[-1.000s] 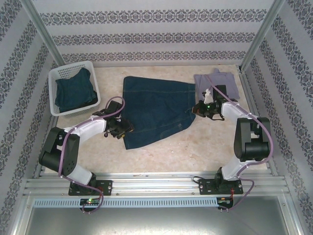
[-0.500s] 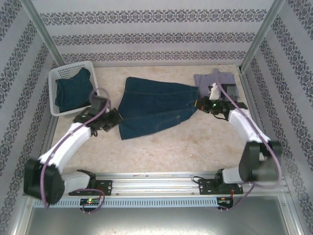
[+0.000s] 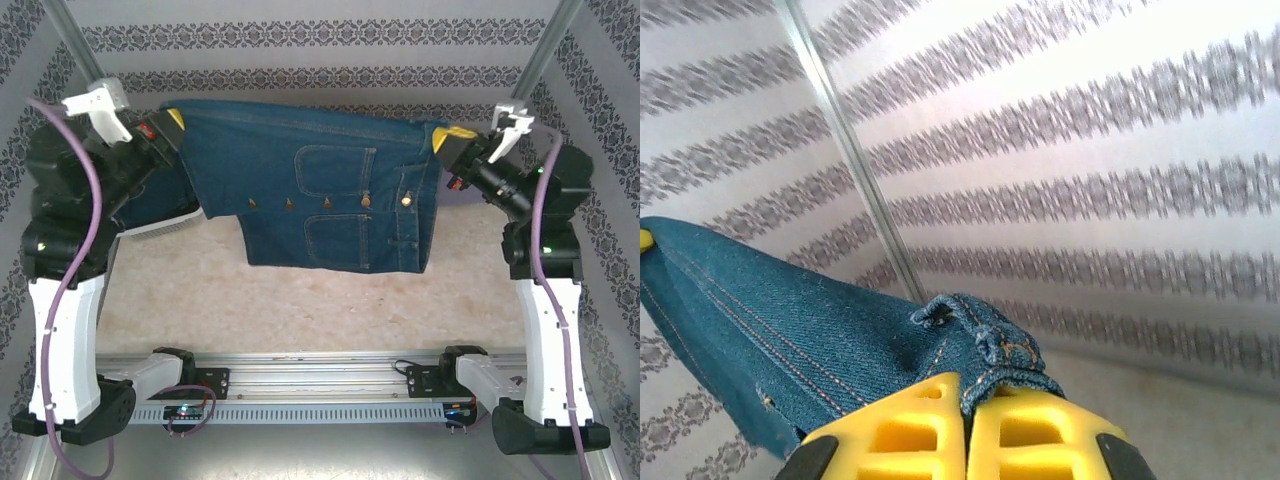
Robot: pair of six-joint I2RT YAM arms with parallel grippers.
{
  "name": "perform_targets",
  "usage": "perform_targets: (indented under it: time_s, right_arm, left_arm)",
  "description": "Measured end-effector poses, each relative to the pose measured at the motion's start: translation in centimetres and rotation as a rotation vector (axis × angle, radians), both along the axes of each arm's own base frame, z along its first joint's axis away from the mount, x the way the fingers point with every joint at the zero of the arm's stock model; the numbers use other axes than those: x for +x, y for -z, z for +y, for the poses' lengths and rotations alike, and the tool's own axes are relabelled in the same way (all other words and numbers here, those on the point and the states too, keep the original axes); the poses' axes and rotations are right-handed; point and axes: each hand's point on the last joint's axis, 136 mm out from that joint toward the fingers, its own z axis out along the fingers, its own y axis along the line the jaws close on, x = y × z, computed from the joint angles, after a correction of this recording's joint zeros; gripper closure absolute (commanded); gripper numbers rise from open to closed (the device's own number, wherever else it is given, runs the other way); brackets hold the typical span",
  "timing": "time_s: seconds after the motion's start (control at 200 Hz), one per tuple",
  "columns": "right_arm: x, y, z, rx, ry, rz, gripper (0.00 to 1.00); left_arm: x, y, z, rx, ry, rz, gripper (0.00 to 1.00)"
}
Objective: Fold and stack the skirts
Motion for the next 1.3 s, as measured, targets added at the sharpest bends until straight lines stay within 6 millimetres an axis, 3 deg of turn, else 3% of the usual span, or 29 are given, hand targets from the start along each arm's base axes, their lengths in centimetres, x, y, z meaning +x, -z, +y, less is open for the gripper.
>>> perform_targets:
  time_s: [0.075, 0.225, 0.325, 0.455, 0.545, 0.595, 0.644, 0.674, 0.714, 0.739, 0.744, 0.764, 0.804, 0.909, 0.949, 0.984, 1.024, 1.074, 1.094, 1.114, 1.174, 1.184, 1.209, 1.304]
  right_arm:
    - [-1.7, -1.4, 0.2, 0.01, -0.017, -0.053, 1.0]
    - [-4.4, -2.1, 1.1, 0.027, -0.069, -0.099, 1.0]
    - [-4.9, -0.4, 1.6, 0.034, -0.09, -0.074, 1.0]
    - [-2.0, 3.8, 2.0, 0.04, -0.097, 0.032, 1.0]
    - [2.7, 8.1, 2.3, 0.038, -0.082, 0.161, 1.0]
    - [5.6, 10.5, 2.4, 0.031, -0.063, 0.233, 1.0]
    - [8.8, 13.5, 2.5, 0.017, -0.037, 0.308, 1.0]
    - [11.3, 16.3, 2.5, 0.004, -0.017, 0.375, 1.0]
    - [14.0, 19.4, 2.4, -0.011, 0.008, 0.45, 1.0]
    - [15.9, 22.0, 2.4, -0.024, 0.024, 0.51, 1.0]
    - [16.3, 22.4, 2.3, -0.026, 0.029, 0.522, 1.0]
    - [17.5, 23.9, 2.3, -0.032, 0.04, 0.557, 1.0]
    - [20.0, 27.4, 2.1, -0.045, 0.065, 0.631, 1.0]
    - [25.0, 35.7, 1.6, -0.073, 0.111, 0.806, 1.0]
    - [26.0, 37.4, 1.5, -0.081, 0.123, 0.841, 1.0]
    - [27.0, 39.3, 1.2, -0.089, 0.137, 0.884, 0.88]
    - [27.9, 40.4, 1.0, -0.095, 0.148, 0.914, 0.75]
    - [28.8, 40.8, 0.8, -0.098, 0.164, 0.926, 0.63]
    - [29.1, 40.8, 0.6, -0.098, 0.173, 0.928, 0.57]
    - [29.3, 40.6, 0.5, -0.097, 0.185, 0.929, 0.41]
    - [29.6, 39.8, 0.2, -0.104, 0.206, 0.919, 0.16]
    - [29.6, 39.6, 0.1, -0.105, 0.214, 0.916, 0.07]
    - [29.6, 39.2, -0.1, -0.107, 0.224, 0.91, 0.02]
    - [28.2, 37.4, -1.3, -0.131, 0.292, 0.906, 0.02]
  left_arm:
    - [-1.2, -1.6, 0.1, 0.018, 0.002, -0.047, 1.0]
    - [-3.0, -1.4, 0.5, 0.04, -0.01, -0.032, 1.0]
    - [-4.3, -0.7, 0.8, 0.042, -0.018, -0.011, 1.0]
    - [-3.4, 1.3, 0.9, 0.048, -0.03, 0.047, 1.0]
    - [0.4, 4.7, 1.1, 0.065, -0.059, 0.156, 1.0]
    - [3.8, 7.1, 1.1, 0.077, -0.077, 0.229, 1.0]
    - [8.5, 10.4, 1.2, 0.099, -0.095, 0.317, 1.0]
    - [10.8, 12.0, 1.3, 0.109, -0.104, 0.349, 1.0]
    - [15.4, 16.1, 1.3, 0.132, -0.116, 0.427, 1.0]
    - [17.0, 17.6, 1.4, 0.14, -0.121, 0.45, 1.0]
    - [18.4, 19.6, 1.4, 0.149, -0.124, 0.49, 1.0]
    - [19.4, 20.9, 1.4, 0.155, -0.123, 0.513, 1.0]
    - [22.8, 25.8, 1.5, 0.179, -0.131, 0.598, 1.0]
    - [28.4, 35.9, 1.4, 0.214, -0.129, 0.758, 1.0]
    - [29.7, 38.9, 1.4, 0.223, -0.127, 0.799, 0.88]
    - [30.5, 41.1, 1.4, 0.234, -0.128, 0.83, 0.81]
    - [31.4, 42.5, 1.5, 0.239, -0.135, 0.845, 0.79]
    - [32.5, 43.2, 1.6, 0.243, -0.143, 0.842, 0.69]
    - [32.9, 43.1, 1.6, 0.243, -0.144, 0.838, 0.6]
    - [33.4, 42.9, 1.6, 0.245, -0.143, 0.831, 0.49]
    - [34.6, 41.4, 1.4, 0.226, -0.141, 0.792, 0.12]
    - [34.6, 41.1, 1.4, 0.224, -0.137, 0.789, 0.09]
    - [35.0, 40.1, 1.3, 0.217, -0.131, 0.771, 0.01]
    - [34.8, 36.1, 0.5, 0.204, -0.112, 0.711, 0.0]
